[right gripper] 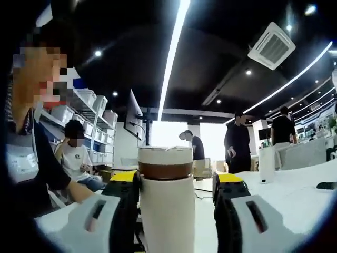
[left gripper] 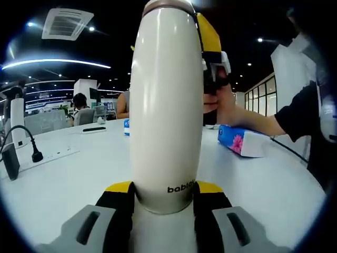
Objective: Grasp the water cup twist off the cup lid place the cup lid on the table
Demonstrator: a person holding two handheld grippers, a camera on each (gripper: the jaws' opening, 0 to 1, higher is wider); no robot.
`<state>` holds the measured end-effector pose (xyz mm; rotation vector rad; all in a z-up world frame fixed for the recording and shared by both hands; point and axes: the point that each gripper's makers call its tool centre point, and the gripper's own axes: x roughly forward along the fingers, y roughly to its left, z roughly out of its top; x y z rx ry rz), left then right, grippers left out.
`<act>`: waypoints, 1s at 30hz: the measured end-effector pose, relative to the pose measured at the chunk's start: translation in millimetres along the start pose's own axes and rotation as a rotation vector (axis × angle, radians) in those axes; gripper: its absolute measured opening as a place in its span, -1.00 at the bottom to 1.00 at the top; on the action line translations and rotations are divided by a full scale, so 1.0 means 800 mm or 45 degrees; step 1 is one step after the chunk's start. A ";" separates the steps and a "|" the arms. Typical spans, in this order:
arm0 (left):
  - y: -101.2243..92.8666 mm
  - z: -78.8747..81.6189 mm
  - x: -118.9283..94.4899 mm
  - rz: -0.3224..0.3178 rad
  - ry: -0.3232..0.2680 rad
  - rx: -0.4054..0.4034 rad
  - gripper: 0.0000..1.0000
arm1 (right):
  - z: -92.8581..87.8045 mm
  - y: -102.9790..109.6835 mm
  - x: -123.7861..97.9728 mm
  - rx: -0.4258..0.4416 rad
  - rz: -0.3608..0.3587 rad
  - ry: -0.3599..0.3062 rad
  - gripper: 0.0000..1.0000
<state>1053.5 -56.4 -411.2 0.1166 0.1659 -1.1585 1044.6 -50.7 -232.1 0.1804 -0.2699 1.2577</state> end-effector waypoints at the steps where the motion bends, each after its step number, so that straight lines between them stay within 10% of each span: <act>1: 0.000 0.000 0.000 0.000 0.000 0.000 -0.08 | 0.000 0.000 -0.002 -0.045 -0.021 0.013 0.20; 30: -0.011 0.001 -0.006 0.016 0.001 -0.002 -0.09 | 0.026 0.028 -0.004 -0.321 -0.700 0.011 0.15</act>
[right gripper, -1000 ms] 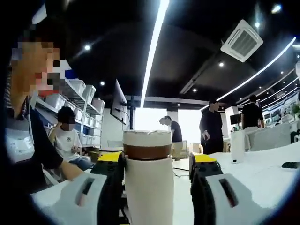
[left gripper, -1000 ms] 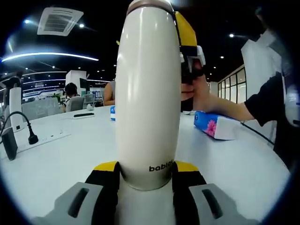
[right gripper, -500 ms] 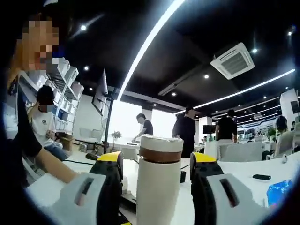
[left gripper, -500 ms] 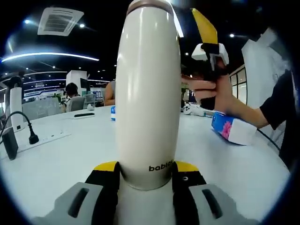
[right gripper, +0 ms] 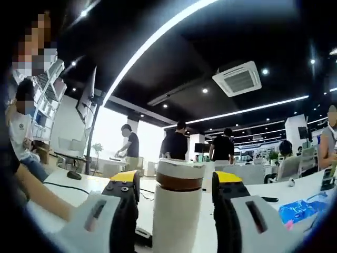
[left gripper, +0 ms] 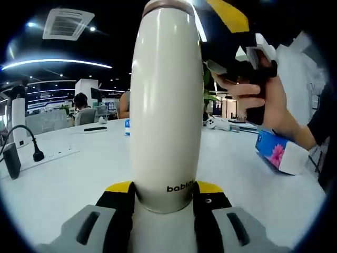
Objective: Grasp the water cup twist off the cup lid place the cup lid on the table
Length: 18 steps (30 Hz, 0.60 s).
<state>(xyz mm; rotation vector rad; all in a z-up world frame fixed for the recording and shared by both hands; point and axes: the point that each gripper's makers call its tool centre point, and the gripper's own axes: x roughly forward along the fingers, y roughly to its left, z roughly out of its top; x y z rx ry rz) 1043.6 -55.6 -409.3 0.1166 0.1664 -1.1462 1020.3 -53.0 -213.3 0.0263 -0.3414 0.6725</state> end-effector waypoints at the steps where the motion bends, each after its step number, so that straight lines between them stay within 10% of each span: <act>1: 0.000 0.000 0.000 0.000 0.000 0.000 -0.09 | 0.000 -0.001 0.001 0.002 -0.015 -0.001 0.15; 18: 0.003 -0.001 -0.001 -0.001 0.002 -0.001 -0.09 | -0.006 -0.005 0.020 0.010 -0.065 -0.002 -0.07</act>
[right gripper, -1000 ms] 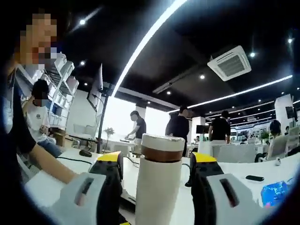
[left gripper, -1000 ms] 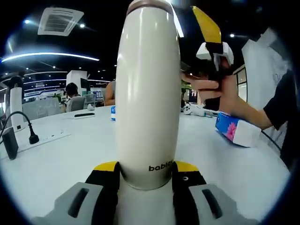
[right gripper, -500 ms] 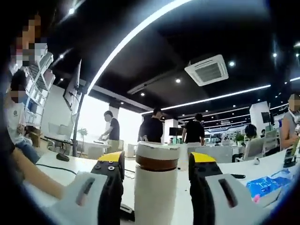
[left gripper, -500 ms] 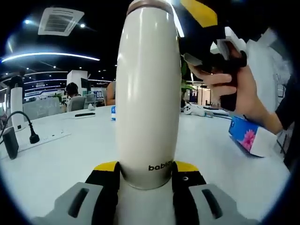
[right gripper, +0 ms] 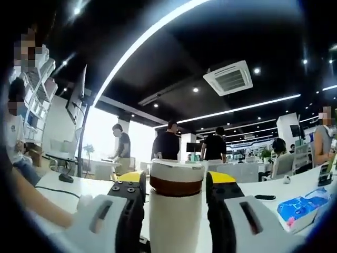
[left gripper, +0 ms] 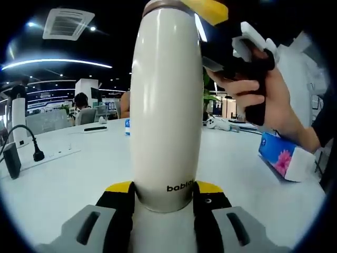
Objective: Grasp the water cup twist off the cup lid place the cup lid on the table
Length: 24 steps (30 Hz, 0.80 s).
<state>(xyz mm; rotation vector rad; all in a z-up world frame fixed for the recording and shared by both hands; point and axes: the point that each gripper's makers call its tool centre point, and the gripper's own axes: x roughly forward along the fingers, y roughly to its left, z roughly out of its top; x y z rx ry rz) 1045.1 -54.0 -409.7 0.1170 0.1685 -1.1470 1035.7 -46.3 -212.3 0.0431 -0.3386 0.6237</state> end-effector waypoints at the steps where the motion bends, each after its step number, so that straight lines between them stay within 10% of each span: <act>1: 0.000 0.000 0.000 0.000 0.000 0.000 -0.09 | 0.001 0.000 0.000 -0.002 0.004 -0.004 -0.09; 24: 0.000 0.000 0.000 0.001 0.001 0.001 -0.09 | 0.000 -0.001 -0.001 0.064 0.178 -0.056 -0.13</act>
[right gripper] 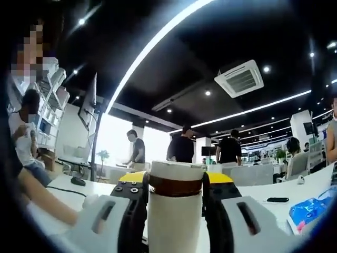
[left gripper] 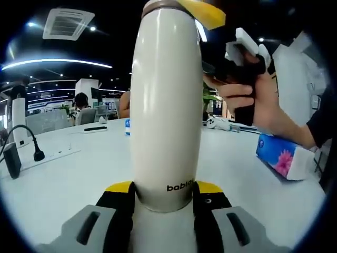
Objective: Grasp the water cup twist off the cup lid place the cup lid on the table
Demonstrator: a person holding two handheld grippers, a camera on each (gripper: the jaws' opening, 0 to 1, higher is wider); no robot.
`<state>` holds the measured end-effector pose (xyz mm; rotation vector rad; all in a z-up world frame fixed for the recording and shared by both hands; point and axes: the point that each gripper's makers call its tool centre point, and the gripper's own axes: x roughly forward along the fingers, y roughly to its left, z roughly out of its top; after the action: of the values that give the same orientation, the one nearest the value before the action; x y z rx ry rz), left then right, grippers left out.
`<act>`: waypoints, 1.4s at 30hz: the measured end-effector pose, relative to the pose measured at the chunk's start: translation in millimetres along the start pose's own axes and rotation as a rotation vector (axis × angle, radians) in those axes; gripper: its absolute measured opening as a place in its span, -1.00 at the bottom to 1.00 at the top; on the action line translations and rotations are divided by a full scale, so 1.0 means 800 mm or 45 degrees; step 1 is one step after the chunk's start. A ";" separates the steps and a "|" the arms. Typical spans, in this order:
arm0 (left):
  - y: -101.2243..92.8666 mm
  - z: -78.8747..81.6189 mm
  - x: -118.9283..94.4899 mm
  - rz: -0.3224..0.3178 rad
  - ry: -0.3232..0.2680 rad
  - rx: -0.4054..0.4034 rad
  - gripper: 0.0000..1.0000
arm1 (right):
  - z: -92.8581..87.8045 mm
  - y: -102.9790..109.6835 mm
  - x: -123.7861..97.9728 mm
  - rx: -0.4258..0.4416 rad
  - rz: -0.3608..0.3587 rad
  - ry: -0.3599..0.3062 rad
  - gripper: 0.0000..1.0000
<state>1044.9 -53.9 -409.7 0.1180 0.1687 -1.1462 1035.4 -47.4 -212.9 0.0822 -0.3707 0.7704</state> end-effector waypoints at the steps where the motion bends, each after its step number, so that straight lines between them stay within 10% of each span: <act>1: 0.000 0.000 0.000 0.000 0.000 0.000 -0.09 | 0.000 0.000 0.000 0.004 0.007 -0.003 -0.13; 42: 0.000 0.000 0.001 -0.008 -0.003 0.002 -0.10 | -0.005 -0.002 0.010 0.287 0.545 -0.101 -0.13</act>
<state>1045.7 -54.8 -410.2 0.1176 0.1666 -1.1525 1043.0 -42.9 -213.8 0.2509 -0.3809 1.2341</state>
